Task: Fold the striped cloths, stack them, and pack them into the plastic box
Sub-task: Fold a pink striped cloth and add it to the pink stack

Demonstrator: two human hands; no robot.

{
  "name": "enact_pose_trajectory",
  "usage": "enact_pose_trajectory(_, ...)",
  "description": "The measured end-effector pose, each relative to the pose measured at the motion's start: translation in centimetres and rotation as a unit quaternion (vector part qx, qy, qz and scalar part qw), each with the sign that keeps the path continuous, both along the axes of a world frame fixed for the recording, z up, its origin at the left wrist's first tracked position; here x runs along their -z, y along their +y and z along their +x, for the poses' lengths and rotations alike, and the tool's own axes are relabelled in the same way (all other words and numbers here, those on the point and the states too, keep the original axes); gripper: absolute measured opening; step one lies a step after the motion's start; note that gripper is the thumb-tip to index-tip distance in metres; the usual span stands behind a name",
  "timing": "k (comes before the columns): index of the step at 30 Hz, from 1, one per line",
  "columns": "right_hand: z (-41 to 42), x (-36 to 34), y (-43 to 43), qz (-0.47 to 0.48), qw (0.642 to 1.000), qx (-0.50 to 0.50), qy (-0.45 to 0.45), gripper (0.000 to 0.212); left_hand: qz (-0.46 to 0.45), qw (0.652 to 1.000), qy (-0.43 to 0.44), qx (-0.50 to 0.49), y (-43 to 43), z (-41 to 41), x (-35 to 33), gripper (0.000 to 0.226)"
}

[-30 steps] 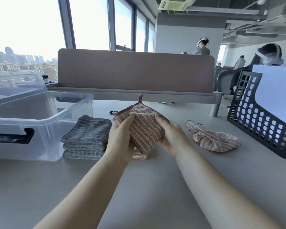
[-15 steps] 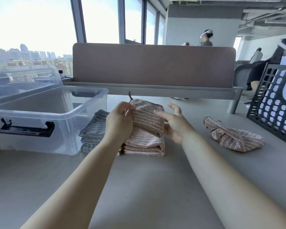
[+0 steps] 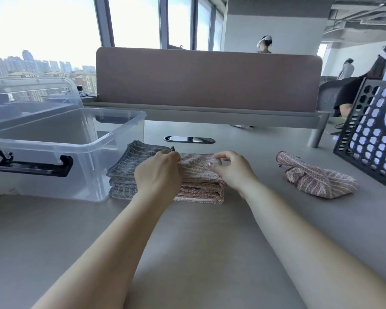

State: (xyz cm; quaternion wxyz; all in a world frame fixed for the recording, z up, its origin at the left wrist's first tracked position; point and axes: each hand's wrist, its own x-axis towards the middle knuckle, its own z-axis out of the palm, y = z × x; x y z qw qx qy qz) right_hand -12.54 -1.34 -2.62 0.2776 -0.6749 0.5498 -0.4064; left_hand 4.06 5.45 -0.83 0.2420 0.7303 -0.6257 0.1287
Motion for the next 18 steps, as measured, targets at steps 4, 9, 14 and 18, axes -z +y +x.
enact_pose_trajectory(4,0.0,-0.6,0.3,-0.051,0.998,0.022,0.039,0.038,-0.004,0.998,-0.052,0.03,-0.1,-0.2,0.1,0.031)
enact_pose_trajectory(9,0.0,-1.1,0.6,-0.055,0.998,0.011,0.025,0.04,0.034,0.985,-0.068,0.158,-0.3,-1.2,1.0,0.045)
enact_pose_trajectory(14,-0.2,-1.1,0.8,-0.082,0.996,0.032,0.031,0.033,0.145,0.969,-0.078,0.183,-1.4,-1.7,2.4,0.054)
enact_pose_trajectory(18,-0.9,-0.9,0.5,-0.035,0.999,0.024,-0.008,0.02,0.171,0.962,-0.099,0.19,-1.3,-1.4,2.2,0.054)
